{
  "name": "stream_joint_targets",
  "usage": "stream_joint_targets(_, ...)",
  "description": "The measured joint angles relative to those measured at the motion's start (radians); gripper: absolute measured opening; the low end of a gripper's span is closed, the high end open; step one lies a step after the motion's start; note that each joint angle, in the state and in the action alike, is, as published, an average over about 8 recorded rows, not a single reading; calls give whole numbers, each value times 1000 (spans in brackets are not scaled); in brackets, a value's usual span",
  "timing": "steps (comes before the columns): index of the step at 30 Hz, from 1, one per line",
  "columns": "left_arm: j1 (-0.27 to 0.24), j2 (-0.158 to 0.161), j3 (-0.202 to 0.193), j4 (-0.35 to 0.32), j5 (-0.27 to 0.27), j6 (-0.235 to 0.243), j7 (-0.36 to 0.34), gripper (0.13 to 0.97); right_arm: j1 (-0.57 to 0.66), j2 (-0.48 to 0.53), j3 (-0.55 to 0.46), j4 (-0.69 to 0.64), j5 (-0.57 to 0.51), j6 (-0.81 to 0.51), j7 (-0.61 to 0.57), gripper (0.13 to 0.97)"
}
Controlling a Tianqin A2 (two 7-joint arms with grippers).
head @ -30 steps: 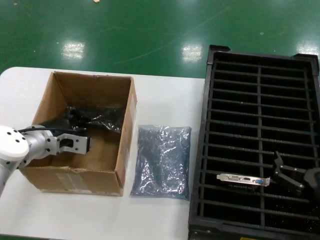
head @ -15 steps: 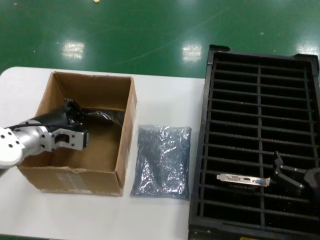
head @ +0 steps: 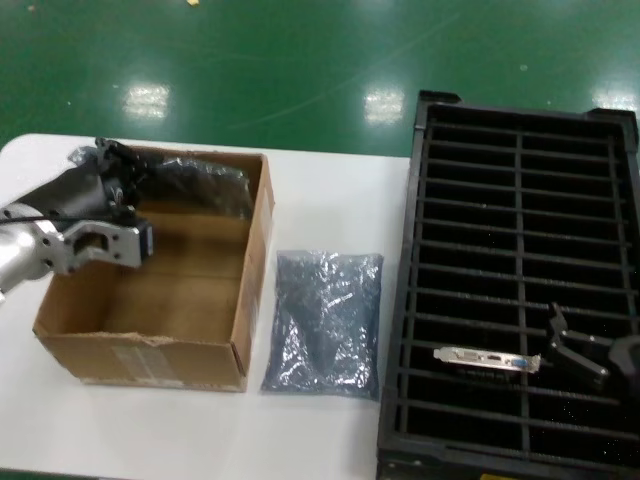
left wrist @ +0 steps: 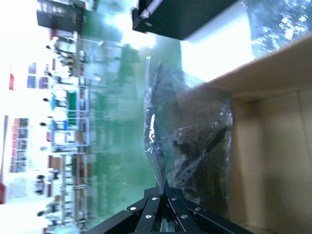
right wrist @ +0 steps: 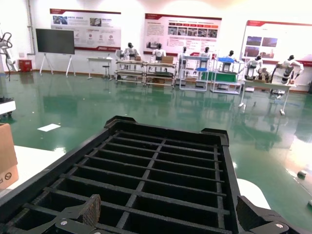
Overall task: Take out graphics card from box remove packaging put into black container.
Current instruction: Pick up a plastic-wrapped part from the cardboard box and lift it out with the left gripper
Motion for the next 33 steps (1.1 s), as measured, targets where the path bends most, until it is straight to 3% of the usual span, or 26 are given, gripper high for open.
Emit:
stream_joint_targets(9, 153, -96, -131, -339, 87, 45, -199, 140, 0, 0, 0, 0, 0, 0, 0, 966)
stream_joint_targets(17, 306, -161, -223, -563, 64, 77, -319, 140, 0, 0, 0, 0, 0, 0, 0, 966)
stream_joint_targets(22, 409, -186, -242, -651, 16, 73, -341, 140, 0, 0, 0, 0, 0, 0, 0, 966)
stream_joint_targets(27, 496, -190, -249, -704, -22, 55, -348, 140, 0, 0, 0, 0, 0, 0, 0, 966)
stream_joint_targets(33, 550, -182, -253, -726, -31, 37, -355, 140, 0, 0, 0, 0, 0, 0, 0, 966)
